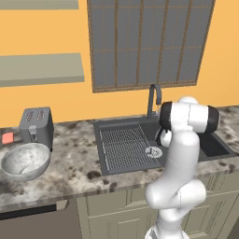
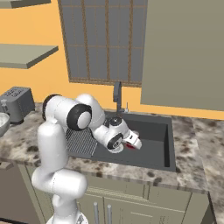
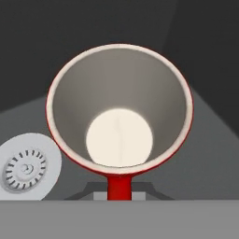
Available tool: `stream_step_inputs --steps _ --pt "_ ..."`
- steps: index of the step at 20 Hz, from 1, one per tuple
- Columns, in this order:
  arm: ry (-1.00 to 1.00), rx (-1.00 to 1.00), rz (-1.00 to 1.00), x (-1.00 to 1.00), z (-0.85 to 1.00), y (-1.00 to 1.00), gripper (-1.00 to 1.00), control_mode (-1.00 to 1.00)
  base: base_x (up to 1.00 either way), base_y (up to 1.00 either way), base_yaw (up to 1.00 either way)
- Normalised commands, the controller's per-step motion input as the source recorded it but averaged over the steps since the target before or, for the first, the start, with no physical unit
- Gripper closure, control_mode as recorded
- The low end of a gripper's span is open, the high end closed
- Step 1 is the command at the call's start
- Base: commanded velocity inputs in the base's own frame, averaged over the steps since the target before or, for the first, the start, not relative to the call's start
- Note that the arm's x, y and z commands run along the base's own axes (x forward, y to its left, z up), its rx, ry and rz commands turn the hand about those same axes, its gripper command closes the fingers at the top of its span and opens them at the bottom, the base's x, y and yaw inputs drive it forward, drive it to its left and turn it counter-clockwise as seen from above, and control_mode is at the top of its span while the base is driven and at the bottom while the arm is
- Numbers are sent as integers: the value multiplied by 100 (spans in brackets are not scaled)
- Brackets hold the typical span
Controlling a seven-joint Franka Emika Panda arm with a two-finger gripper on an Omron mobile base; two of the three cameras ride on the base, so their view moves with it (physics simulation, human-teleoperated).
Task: Pick the mug and place it in the sink. Pick the bowl and place it in the open cabinet and then close the cabinet.
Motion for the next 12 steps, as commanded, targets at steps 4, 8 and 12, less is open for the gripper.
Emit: stream_step_inputs --steps 4,8,12 --pt "3 5 0 32 -28 -34 100 -100 0 0 0" --pt "6 7 0 25 -29 -37 100 -100 0 0 0" --pt "7 6 0 24 -27 -29 100 -100 0 0 0"
